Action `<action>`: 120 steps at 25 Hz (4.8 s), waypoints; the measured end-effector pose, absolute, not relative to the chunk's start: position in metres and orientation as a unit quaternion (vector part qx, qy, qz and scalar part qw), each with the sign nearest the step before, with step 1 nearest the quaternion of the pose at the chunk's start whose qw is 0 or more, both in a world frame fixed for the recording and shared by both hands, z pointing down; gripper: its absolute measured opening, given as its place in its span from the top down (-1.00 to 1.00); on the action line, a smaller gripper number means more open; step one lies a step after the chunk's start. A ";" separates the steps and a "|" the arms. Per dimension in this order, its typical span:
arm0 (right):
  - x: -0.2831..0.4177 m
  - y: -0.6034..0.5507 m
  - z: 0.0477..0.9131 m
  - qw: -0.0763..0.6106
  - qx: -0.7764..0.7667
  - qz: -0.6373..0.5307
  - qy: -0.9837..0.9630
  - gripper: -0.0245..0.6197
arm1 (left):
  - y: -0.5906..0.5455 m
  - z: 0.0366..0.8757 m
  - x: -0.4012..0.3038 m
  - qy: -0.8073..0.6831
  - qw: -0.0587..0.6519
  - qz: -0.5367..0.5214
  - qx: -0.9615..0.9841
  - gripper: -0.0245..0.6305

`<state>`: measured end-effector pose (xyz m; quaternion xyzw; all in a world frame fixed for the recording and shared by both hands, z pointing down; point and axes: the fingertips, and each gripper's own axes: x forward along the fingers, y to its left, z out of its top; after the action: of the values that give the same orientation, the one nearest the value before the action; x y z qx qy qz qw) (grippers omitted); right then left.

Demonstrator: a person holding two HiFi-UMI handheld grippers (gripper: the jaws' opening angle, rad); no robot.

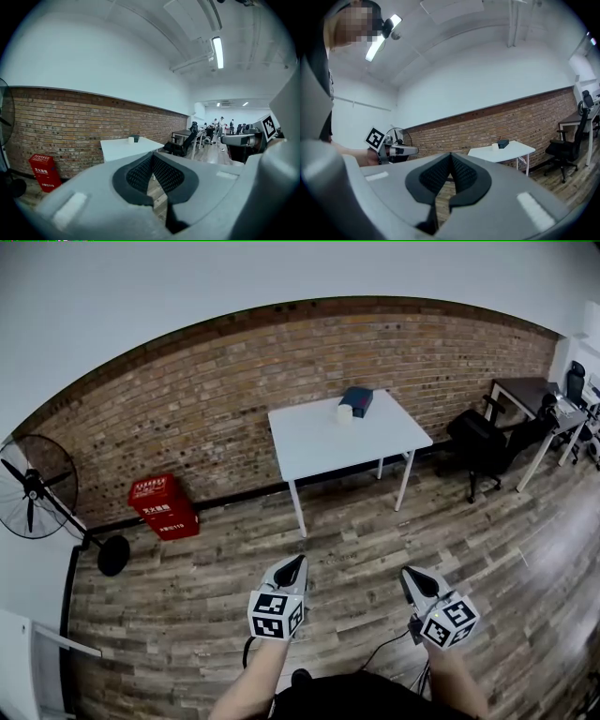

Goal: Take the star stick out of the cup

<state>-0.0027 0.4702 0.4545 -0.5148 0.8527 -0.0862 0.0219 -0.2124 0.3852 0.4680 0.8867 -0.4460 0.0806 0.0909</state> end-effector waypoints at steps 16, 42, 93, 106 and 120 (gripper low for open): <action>0.085 0.503 0.472 0.041 -0.507 -0.131 0.851 0.92 | 0.393 0.468 -0.124 -0.436 0.084 0.093 0.891 0.91; 0.053 0.225 0.515 -0.013 -0.502 -0.197 0.842 0.92 | 0.099 0.504 -0.143 -0.413 0.124 0.101 0.897 0.91; 0.214 -0.258 0.558 -0.045 -0.428 -0.248 0.868 0.92 | -0.333 0.536 0.032 -0.430 0.171 0.134 0.876 0.91; 0.166 -0.341 0.566 -0.093 -0.443 -0.236 0.860 0.92 | -0.384 0.555 -0.009 -0.407 0.194 0.130 0.883 0.91; 0.173 -0.381 0.579 -0.104 -0.516 -0.229 0.819 0.53 | -0.417 0.568 -0.017 -0.370 0.200 0.128 0.898 0.91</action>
<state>0.1728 -0.3813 0.5786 -0.5159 0.8189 -0.2291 -0.1036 -0.0174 -0.4165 0.5676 0.8983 -0.3699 0.1279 0.1996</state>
